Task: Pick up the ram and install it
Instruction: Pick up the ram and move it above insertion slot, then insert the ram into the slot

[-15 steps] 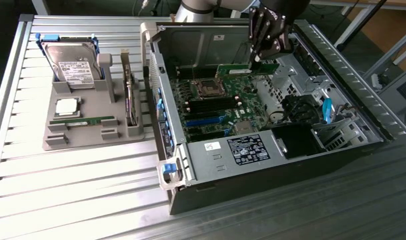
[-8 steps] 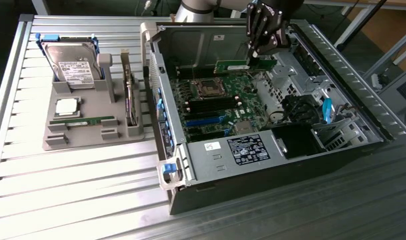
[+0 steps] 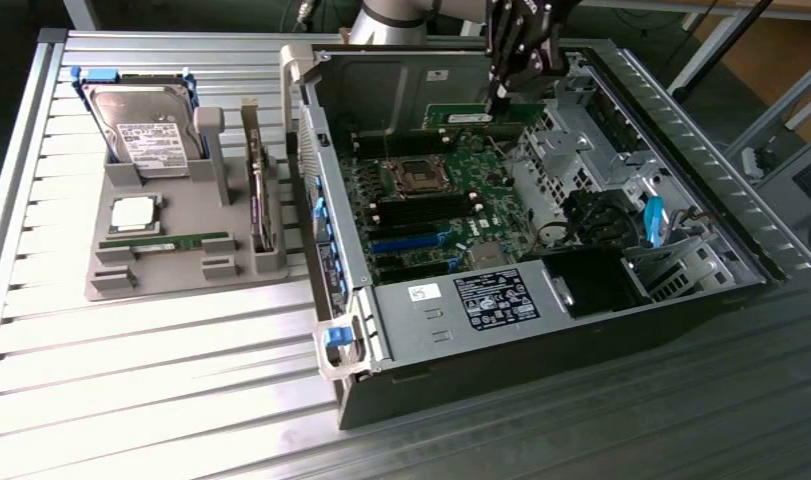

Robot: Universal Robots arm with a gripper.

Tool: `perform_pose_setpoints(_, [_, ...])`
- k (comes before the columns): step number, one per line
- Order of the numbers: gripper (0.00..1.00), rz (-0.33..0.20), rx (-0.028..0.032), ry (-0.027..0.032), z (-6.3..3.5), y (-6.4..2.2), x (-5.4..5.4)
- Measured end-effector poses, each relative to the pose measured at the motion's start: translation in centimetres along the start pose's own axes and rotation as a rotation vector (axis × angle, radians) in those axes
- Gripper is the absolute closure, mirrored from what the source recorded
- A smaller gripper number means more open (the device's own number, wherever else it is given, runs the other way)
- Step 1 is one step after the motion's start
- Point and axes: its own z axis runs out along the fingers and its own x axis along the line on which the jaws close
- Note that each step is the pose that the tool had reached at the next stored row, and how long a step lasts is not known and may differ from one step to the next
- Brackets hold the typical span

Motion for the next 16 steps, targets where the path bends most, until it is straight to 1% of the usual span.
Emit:
perform_pose_setpoints(1, [0.89, 0.000, -0.0001, 0.0002, -0.01, -0.29, -0.4])
perform_pose_setpoints(2, [0.89, 0.000, -0.0001, 0.0002, 0.00, -0.65, -0.6])
perform_pose_setpoints(5, [0.89, 0.000, 0.0000, 0.0003, 0.01, -1.37, -0.7])
perform_pose_setpoints(12, [0.89, 0.000, -0.0001, 0.0003, 0.04, -1.45, -0.7])
perform_pose_setpoints(16, [0.89, 0.000, -0.0001, 0.0003, 0.33, -1.45, -0.7])
